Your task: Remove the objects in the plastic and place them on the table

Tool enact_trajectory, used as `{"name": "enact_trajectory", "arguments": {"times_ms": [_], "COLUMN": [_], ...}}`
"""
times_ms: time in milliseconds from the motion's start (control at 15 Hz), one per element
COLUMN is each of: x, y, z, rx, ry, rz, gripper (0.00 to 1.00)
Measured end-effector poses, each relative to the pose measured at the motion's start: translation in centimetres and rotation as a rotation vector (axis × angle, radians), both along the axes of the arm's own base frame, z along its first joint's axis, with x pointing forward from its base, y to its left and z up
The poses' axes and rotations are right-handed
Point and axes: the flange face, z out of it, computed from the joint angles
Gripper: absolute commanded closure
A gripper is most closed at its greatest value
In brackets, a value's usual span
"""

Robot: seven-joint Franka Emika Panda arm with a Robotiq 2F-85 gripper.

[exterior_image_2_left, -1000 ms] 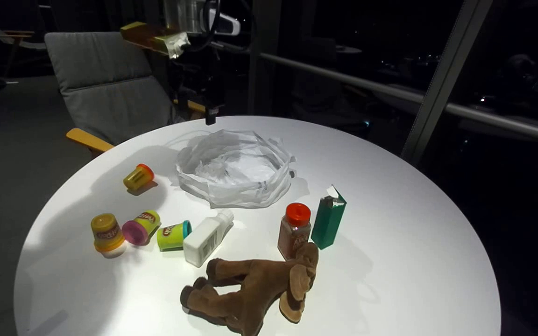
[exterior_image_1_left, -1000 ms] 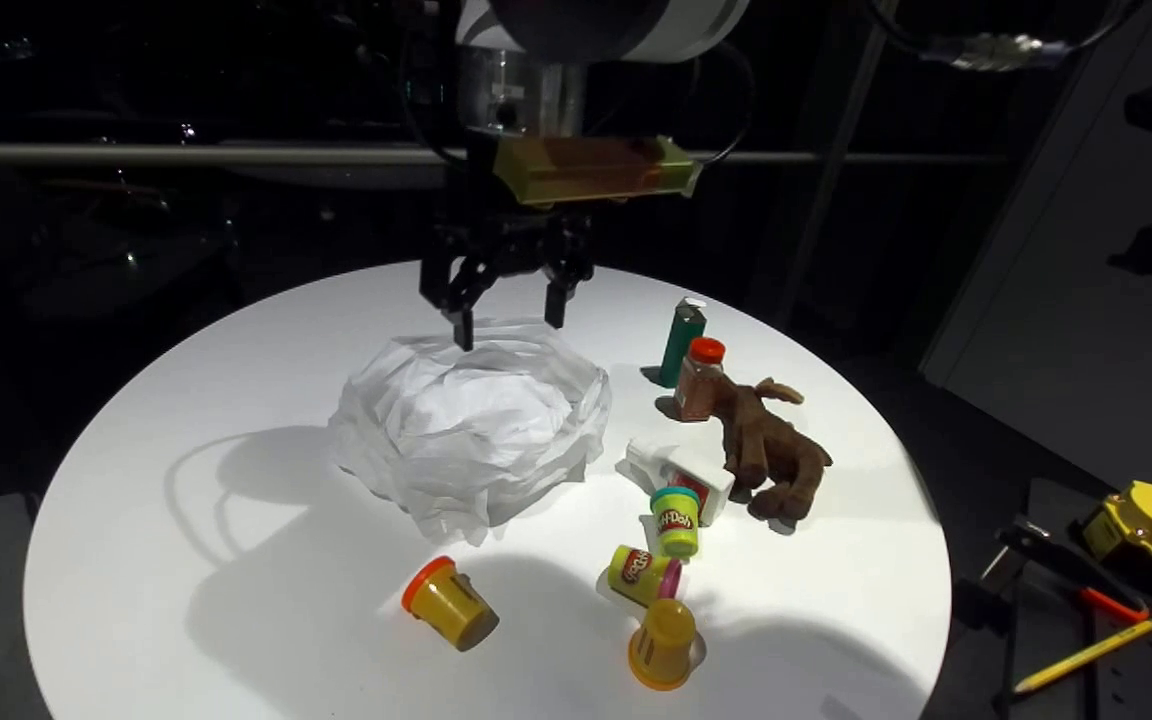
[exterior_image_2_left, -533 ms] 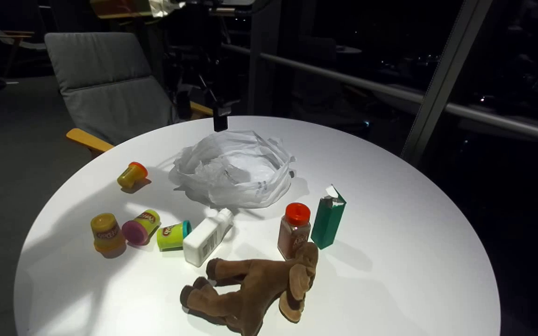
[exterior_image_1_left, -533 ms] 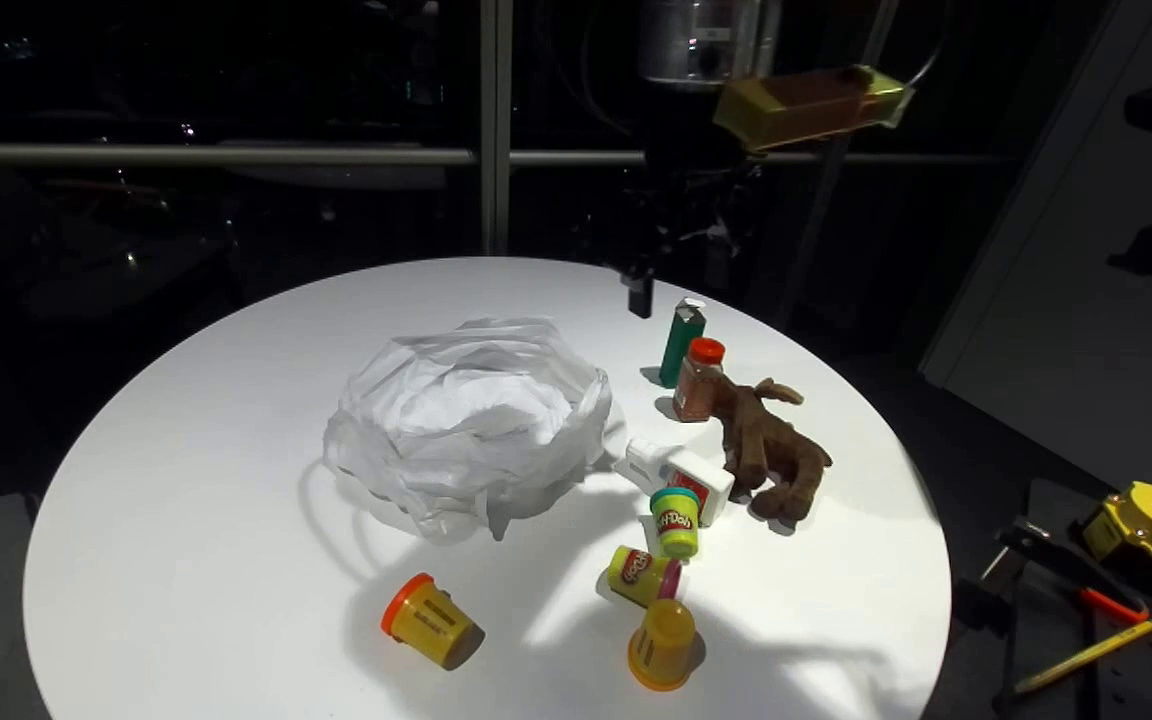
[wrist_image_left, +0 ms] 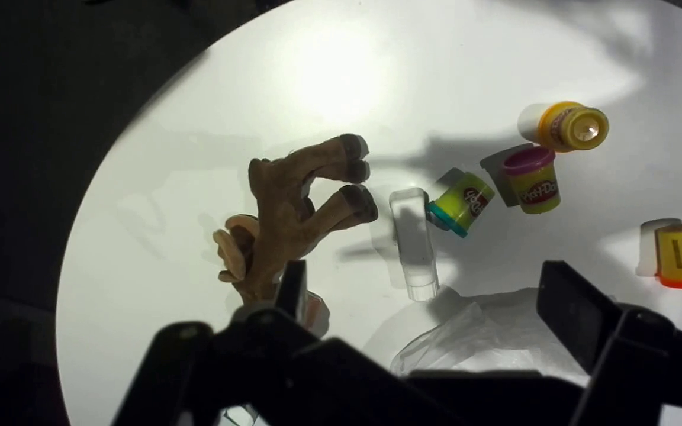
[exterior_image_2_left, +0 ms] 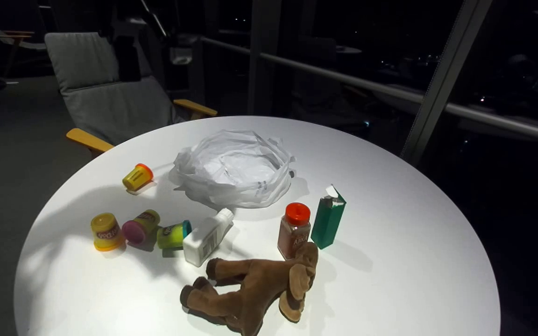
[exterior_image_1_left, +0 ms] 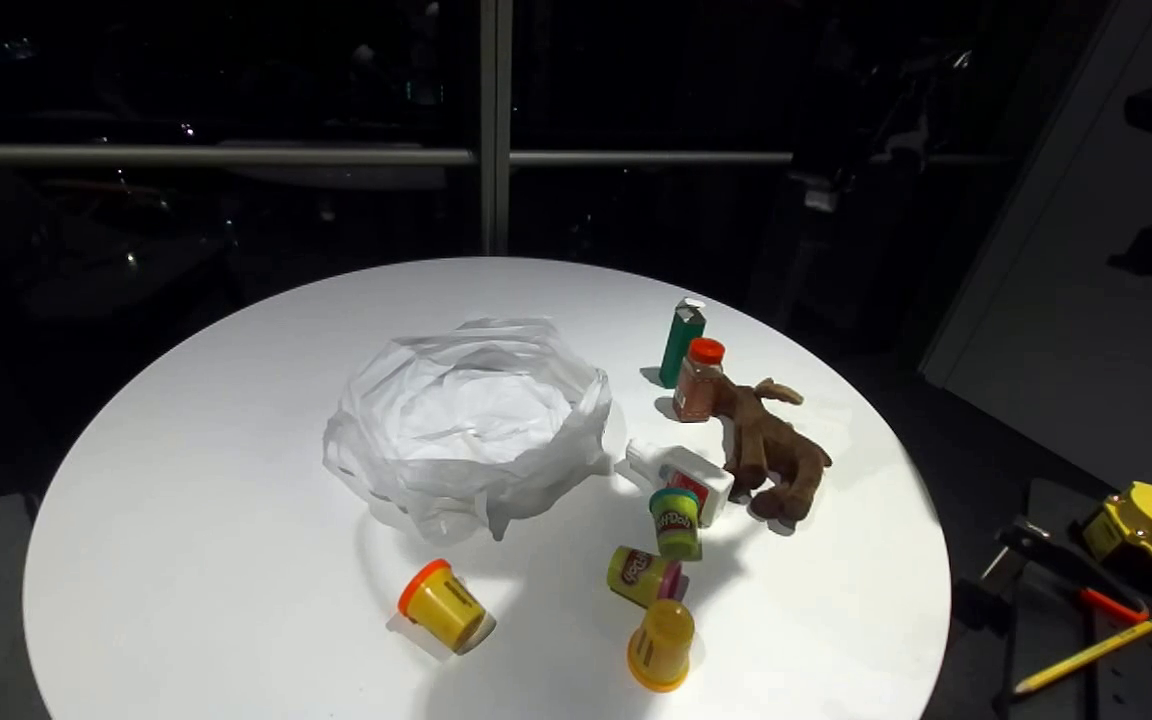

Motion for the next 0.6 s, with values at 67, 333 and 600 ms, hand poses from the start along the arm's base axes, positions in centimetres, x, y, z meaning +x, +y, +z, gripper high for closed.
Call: {"name": "enact_trajectory", "arguments": {"times_ms": [67, 333, 600], "x": [-0.8, -2.9, -3.0], "y": [0.0, -0.2, -0.2], "z": [1.1, 3.2, 2.9], "rx": [0.000, -0.010, -0.010], "ry": [-0.011, 0.011, 0.018], "rz": [0.004, 0.015, 0.017], "gripper": [0.00, 0.00, 0.00]}}
